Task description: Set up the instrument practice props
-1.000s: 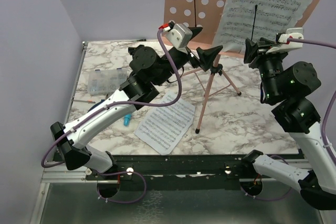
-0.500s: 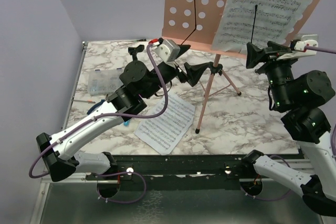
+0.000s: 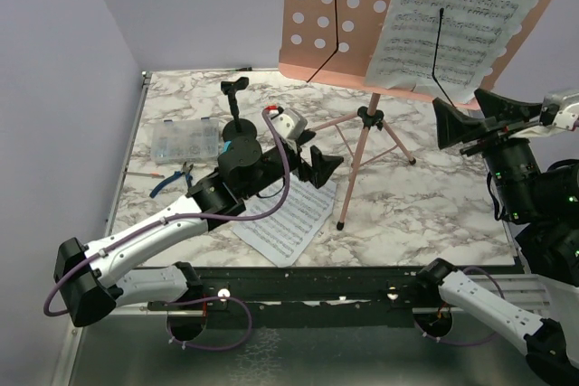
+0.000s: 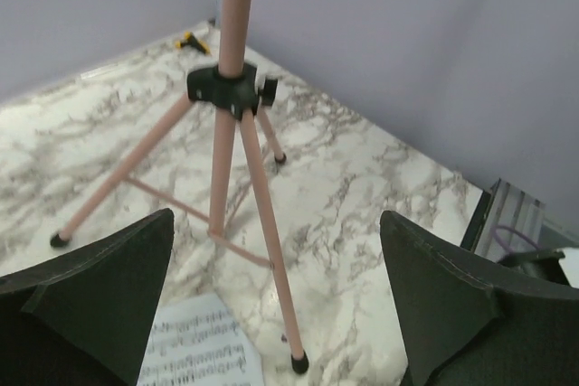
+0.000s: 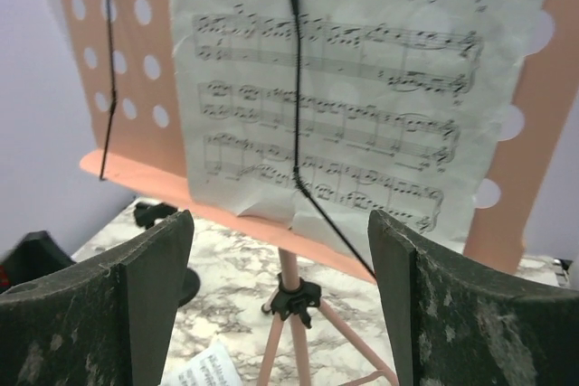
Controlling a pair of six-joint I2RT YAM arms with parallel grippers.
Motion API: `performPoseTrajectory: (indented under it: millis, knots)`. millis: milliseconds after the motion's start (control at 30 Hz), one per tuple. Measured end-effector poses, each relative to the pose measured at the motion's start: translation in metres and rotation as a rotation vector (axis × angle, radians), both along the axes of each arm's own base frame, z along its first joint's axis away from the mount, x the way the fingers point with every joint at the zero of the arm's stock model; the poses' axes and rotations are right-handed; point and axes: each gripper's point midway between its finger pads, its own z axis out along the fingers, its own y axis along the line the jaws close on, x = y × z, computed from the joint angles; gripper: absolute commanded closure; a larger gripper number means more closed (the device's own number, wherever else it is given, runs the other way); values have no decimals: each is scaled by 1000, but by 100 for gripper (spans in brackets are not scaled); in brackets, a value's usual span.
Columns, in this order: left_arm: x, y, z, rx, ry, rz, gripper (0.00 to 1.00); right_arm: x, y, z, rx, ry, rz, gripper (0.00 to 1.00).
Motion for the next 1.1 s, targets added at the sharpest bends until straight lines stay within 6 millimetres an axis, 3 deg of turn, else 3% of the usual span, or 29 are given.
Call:
performPoseTrajectory:
  millis: [167, 267, 567, 867, 1100]
  knots:
    - [-6, 2, -62, 51, 145, 0, 2, -10, 20, -18, -52, 14, 123, 18]
    - [-8, 5, -93, 73, 236, 19, 1, -10, 37, -39, -81, 52, 202, 18]
    - [5, 11, -163, 140, 451, 143, 1, -11, 88, -149, -121, 294, 438, 17]
    - [31, 34, -251, 265, 727, 257, 1, -19, 100, -225, -47, 482, 501, 16]
    - [49, 59, -294, 251, 949, 312, 1, -12, 98, -278, 20, 638, 434, 15]
